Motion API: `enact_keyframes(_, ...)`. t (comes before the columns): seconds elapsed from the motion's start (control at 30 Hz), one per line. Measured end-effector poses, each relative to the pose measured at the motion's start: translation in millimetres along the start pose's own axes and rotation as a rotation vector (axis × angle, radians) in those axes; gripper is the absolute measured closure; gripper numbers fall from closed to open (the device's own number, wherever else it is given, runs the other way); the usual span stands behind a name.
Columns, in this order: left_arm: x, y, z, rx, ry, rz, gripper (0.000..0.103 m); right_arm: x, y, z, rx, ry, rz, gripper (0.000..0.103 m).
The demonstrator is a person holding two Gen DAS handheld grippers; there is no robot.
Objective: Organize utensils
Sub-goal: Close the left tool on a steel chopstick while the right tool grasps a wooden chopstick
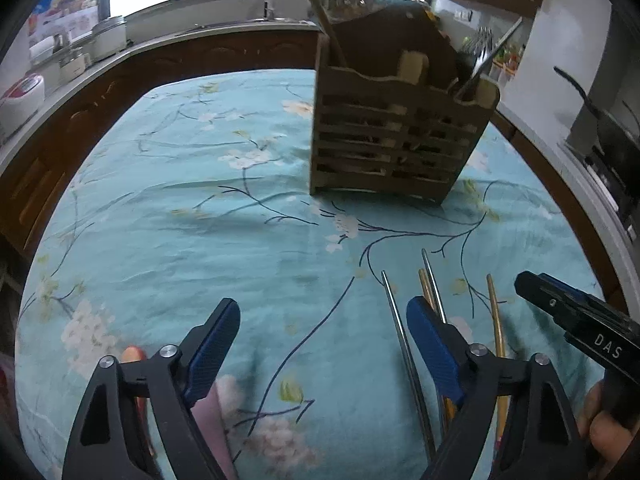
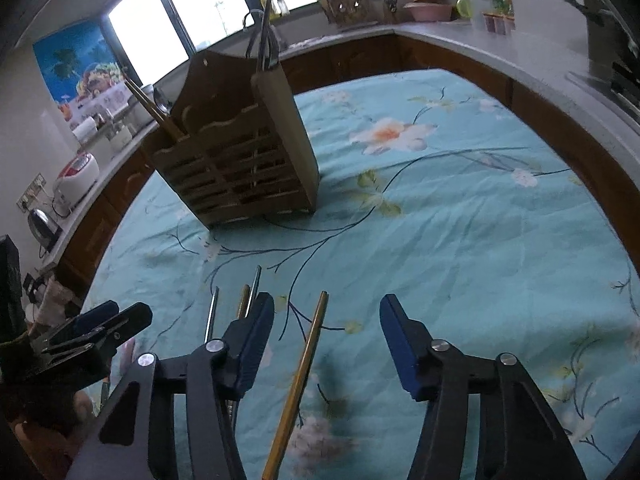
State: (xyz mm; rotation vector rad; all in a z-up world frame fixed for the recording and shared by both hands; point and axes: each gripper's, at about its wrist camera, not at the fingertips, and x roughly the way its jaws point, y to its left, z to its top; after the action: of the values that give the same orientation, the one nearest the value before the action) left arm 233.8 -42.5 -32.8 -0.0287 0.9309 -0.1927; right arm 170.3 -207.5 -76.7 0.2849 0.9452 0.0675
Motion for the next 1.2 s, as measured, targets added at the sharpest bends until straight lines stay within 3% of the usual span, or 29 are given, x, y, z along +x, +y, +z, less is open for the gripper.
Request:
enact_keyframes(0.33,41.6,-17.4,14.3,0.047,0.068,-0.037,0.035,14.3,-7.6,2.2,0.011,0.050,0.005,0.061)
enact_keyframes(0.4,48.9,-21.0,15.1,0.065,0.084,-0.030,0.043,15.8,-8.4,2.8,0.012,0.052,0.002,0.062)
enact_keyframes(0.43,55.0,-22.5,14.3,0.074,0.098,-0.024,0.055,16.4,-8.6,2.9,0.012,0.054,0.003,0.062)
enact_keyframes(0.5,56.7,-22.4,12.8,0.090,0.094,-0.025,0.062,18.3,-9.1,2.6,0.014,0.062,0.006,0.063)
enact_keyframes(0.57,55.5,-22.7,11.0,0.111,0.089,-0.034,0.076,20.1,-7.8,2.5,0.010,0.069,0.013,0.066)
enact_keyframes(0.67,51.8,-16.8,5.8,0.122,0.099,-0.069,0.084,23.7,-3.4,2.6,-0.005,0.076,0.012,0.068)
enact_keyframes(0.93,51.2,11.2,8.0,0.028,0.146,-0.146,0.085,36.8,14.2,-0.1,-0.094,0.105,-0.031,0.074)
enact_keyframes(1.0,49.2,12.4,10.1,0.015,0.148,-0.147,0.082,39.0,15.8,2.8,-0.104,0.114,-0.031,0.075)
enact_keyframes(1.07,50.7,13.6,11.5,0.000,0.158,-0.147,0.069,41.6,18.4,5.4,-0.125,0.126,-0.042,0.076)
enact_keyframes(1.2,54.3,6.5,15.2,0.021,0.157,-0.119,0.069,46.6,22.9,8.2,-0.153,0.139,-0.052,0.076)
